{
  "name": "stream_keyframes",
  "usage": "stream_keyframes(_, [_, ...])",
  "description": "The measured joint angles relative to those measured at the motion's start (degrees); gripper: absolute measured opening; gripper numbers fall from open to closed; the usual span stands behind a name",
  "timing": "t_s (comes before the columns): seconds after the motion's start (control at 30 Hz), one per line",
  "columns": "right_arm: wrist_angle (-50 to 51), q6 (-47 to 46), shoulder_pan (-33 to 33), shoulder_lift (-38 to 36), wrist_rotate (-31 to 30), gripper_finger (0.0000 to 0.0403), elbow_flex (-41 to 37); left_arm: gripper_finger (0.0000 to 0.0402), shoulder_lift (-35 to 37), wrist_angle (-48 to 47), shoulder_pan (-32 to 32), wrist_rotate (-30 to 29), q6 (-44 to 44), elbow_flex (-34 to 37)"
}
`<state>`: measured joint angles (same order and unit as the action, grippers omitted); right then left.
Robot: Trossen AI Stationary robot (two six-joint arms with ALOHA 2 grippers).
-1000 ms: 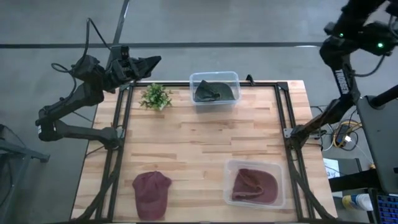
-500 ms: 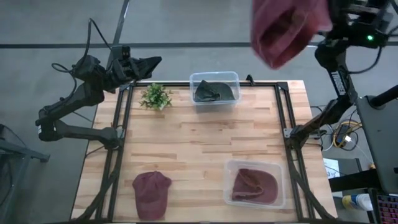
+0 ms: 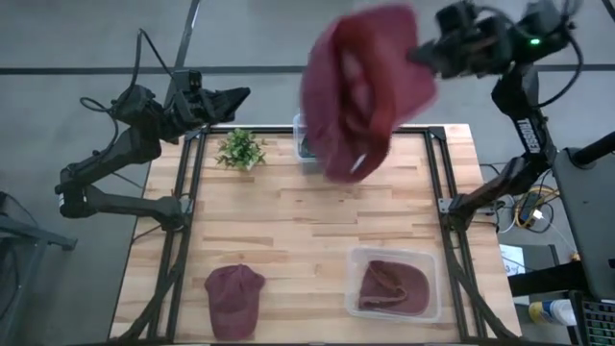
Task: Pick & Place hat
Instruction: Put the maroon cap into the bottom transparent bin
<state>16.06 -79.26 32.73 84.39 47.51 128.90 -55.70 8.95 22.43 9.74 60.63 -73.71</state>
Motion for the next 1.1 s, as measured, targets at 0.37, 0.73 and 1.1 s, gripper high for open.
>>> stream_keyframes(0.37, [42.98, 16.47, -11.85, -4.78, -10.87, 0.0011, -0.01, 0.0106, -0.98, 0.07, 0.0, -0.7, -2.37, 0.16])
stream_keyframes(0.73, [63.2, 15.28, -26.51, -8.8, -31.25, 0.0011, 0.01, 0.0106, -2.88, -0.02, 0.0, -0.74, -2.13, 1.01])
stream_keyframes(1.1, [73.77, 0.79, -38.91, -9.81, -41.58, 0.0011, -1.09, 0.0106, -5.23, -0.39, 0.0, 1.08, -1.36, 1.93])
